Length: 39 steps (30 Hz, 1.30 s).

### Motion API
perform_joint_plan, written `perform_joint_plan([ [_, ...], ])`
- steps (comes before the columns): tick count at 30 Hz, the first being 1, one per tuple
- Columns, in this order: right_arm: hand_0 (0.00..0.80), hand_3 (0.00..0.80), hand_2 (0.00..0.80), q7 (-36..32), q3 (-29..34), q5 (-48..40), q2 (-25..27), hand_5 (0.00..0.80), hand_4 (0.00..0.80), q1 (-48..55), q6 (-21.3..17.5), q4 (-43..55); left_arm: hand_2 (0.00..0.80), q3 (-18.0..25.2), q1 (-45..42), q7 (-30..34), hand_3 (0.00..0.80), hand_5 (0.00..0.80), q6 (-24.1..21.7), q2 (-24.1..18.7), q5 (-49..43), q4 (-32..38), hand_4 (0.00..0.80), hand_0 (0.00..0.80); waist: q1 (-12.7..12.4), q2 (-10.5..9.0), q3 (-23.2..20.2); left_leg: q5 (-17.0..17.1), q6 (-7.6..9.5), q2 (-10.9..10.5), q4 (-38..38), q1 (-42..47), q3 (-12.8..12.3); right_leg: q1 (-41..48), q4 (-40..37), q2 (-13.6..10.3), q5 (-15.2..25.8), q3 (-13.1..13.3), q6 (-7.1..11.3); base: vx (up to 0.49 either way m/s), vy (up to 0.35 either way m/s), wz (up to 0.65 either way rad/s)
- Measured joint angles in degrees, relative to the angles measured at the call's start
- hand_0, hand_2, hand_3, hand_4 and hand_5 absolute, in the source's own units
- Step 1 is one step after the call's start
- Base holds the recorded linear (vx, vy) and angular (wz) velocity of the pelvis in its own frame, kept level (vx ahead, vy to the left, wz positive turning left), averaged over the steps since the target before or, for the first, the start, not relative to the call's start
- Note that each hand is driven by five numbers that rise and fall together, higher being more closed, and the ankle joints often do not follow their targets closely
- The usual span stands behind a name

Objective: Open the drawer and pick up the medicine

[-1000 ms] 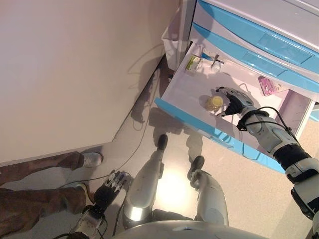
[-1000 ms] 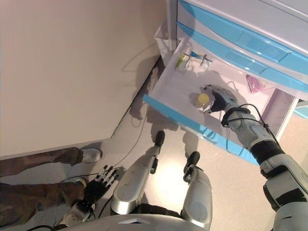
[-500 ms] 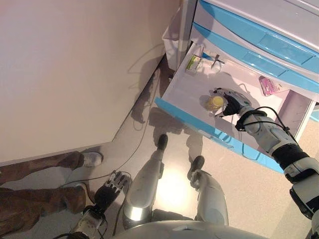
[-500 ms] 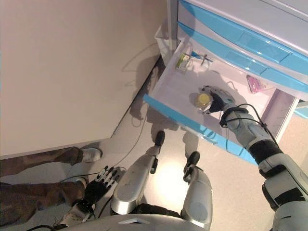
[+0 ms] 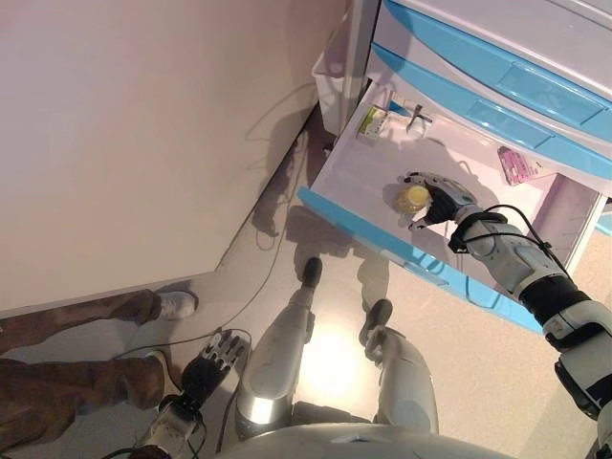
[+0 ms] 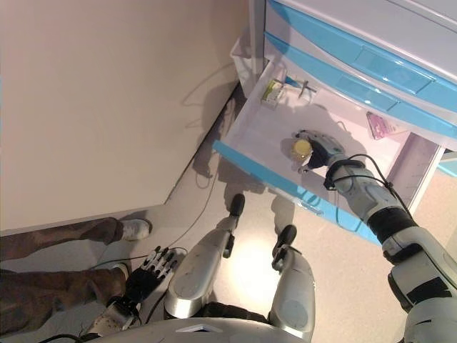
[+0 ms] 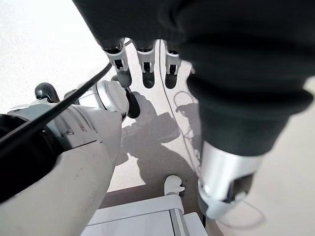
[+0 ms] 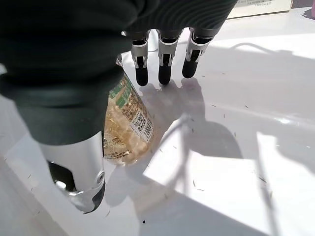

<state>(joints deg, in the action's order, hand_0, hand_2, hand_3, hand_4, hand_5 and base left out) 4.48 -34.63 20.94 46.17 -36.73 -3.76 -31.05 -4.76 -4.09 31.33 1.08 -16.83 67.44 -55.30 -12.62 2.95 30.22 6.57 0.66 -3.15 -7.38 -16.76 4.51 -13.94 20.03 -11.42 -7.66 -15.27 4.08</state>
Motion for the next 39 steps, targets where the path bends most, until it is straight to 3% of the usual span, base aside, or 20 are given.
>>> perform_joint_plan([
  [7,0.000,0.000,0.000,0.1,0.0,0.0,0.0,0.000,0.000,0.0,0.1,0.0,0.000,0.0,0.0,0.0,0.000,0.000,0.0,0.0,0.0,0.0,0.000,0.000,0.0,-0.01,0.0,0.0,0.00,0.0,0.0,0.0,0.0,0.0,0.0,0.0,0.0,0.0,0.00,0.000,0.000,0.00],
  [8,0.044,0.044,0.044,0.1,0.0,0.0,0.0,0.044,0.044,0.0,0.1,0.0,0.000,0.0,0.0,0.0,0.000,0.000,0.0,0.0,0.0,0.0,0.000,0.000,0.0,-0.01,0.0,0.0,0.00,0.0,0.0,0.0,0.0,0.0,0.0,0.0,0.0,0.0,0.00,0.000,0.000,0.00],
  [9,0.439,0.439,0.439,0.1,0.0,0.0,0.0,0.439,0.439,0.0,0.1,0.0,0.000,0.0,0.0,0.0,0.000,0.000,0.0,0.0,0.0,0.0,0.000,0.000,0.0,-0.01,0.0,0.0,0.00,0.0,0.0,0.0,0.0,0.0,0.0,0.0,0.0,0.0,0.00,0.000,0.000,0.00],
  [10,0.596,0.596,0.596,0.2,0.0,0.0,0.0,0.596,0.596,0.0,0.1,0.0,0.000,0.0,0.0,0.0,0.000,0.000,0.0,0.0,0.0,0.0,0.000,0.000,0.0,-0.01,0.0,0.0,0.00,0.0,0.0,0.0,0.0,0.0,0.0,0.0,0.0,0.0,0.00,0.000,0.000,0.00],
  [11,0.700,0.700,0.700,0.5,0.0,0.0,0.0,0.700,0.700,-0.1,0.1,0.0,0.000,0.0,0.0,0.0,0.000,0.000,0.0,0.0,0.0,0.0,0.000,0.000,0.0,-0.01,0.0,0.0,0.00,0.0,0.0,0.0,0.0,0.0,0.0,0.0,0.0,0.0,0.00,0.000,0.000,0.00],
  [12,0.718,0.718,0.718,0.7,0.0,0.0,0.0,0.718,0.718,-0.3,0.1,0.0,0.000,0.0,0.0,0.0,0.000,0.000,0.0,0.0,0.0,0.0,0.000,0.000,0.0,-0.01,0.0,0.0,0.00,0.0,0.0,0.0,0.0,0.0,0.0,0.0,0.0,0.0,0.00,0.000,0.000,0.00],
  [13,0.800,0.800,0.800,0.7,0.0,0.0,0.0,0.800,0.800,-0.6,0.1,0.0,0.000,0.0,0.0,0.0,0.000,0.000,0.0,0.0,0.0,0.0,0.000,0.000,0.0,-0.01,0.0,0.0,0.00,0.0,0.0,0.0,0.0,0.0,0.0,0.0,0.0,0.0,0.00,0.000,0.000,0.00],
  [38,0.800,0.800,0.800,0.3,0.0,0.0,0.0,0.800,0.800,-0.8,0.0,0.0,0.000,0.0,0.0,0.0,0.000,0.000,0.0,0.0,0.0,0.0,0.000,0.000,0.0,-0.01,0.0,0.0,-0.03,0.0,0.0,0.0,0.1,0.1,0.0,0.0,0.0,-0.1,0.00,0.000,0.000,0.00],
  [39,0.584,0.584,0.584,0.2,0.0,0.0,0.0,0.584,0.584,-0.8,0.0,0.0,0.000,0.0,0.0,0.0,0.000,0.000,0.0,0.0,0.0,0.0,0.000,0.000,0.0,-0.01,0.0,0.0,-0.03,0.0,0.0,0.0,0.1,0.1,0.0,0.0,0.0,-0.1,0.00,0.000,0.000,0.00],
])
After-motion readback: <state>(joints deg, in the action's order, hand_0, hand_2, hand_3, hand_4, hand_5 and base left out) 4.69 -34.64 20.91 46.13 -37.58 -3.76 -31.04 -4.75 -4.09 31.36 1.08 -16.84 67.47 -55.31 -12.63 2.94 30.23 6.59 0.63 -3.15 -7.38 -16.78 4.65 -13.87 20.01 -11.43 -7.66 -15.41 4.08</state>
